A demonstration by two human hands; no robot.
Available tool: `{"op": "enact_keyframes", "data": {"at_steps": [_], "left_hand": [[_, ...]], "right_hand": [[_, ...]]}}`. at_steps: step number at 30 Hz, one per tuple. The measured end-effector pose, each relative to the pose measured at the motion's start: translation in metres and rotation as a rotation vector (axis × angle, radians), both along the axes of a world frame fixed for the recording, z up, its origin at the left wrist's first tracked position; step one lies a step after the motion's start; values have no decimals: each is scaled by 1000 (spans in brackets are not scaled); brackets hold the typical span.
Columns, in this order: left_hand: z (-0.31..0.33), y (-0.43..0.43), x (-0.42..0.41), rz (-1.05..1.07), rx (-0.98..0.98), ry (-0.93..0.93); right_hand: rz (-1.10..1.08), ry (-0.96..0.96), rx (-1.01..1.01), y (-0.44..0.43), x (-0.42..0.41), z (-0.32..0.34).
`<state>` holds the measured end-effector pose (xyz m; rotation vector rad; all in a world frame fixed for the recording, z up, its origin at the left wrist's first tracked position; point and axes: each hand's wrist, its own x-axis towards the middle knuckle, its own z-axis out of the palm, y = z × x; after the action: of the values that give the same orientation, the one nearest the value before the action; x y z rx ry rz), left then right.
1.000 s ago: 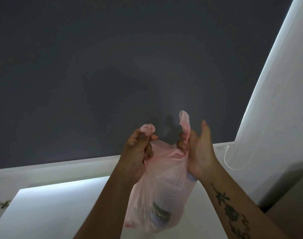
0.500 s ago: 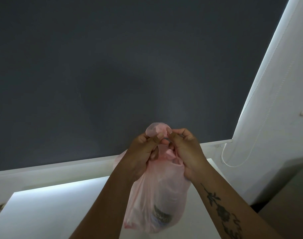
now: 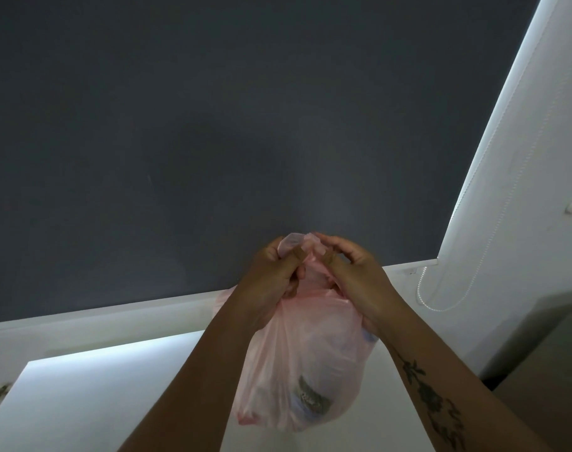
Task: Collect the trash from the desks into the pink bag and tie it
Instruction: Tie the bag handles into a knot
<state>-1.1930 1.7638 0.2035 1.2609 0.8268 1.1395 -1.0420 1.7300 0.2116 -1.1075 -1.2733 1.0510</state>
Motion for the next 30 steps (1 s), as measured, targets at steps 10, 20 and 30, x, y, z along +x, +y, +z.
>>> {"op": "enact_keyframes", "data": {"at_steps": [10,20,30], "left_hand": [[2,-6,9,257,68,192],[-10,-7,13,446,186,454],[-18,-17,12,58,89,247]], "right_hand": [[-259,-122,205,2,-9,-9],[-461,-160,293,3,-5,-15],[-487,-172,228,13,-3,-18]]}}
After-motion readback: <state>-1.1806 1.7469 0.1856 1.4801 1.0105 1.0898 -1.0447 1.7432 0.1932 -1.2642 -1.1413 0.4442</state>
